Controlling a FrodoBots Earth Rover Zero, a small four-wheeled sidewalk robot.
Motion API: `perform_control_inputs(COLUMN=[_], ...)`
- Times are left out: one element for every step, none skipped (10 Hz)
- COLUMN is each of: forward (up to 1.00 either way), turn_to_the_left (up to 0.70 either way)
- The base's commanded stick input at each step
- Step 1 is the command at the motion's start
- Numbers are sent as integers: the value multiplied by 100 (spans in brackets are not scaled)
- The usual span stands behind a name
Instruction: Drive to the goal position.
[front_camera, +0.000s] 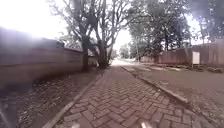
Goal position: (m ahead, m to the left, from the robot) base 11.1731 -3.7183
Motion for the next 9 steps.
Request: perform_control_inputs(forward=[70, 70, 70, 70, 70, 70, 70, 70, 70], turn_to_the_left=[11, 11, 10, 10, 10, 10, 10, 10, 11])
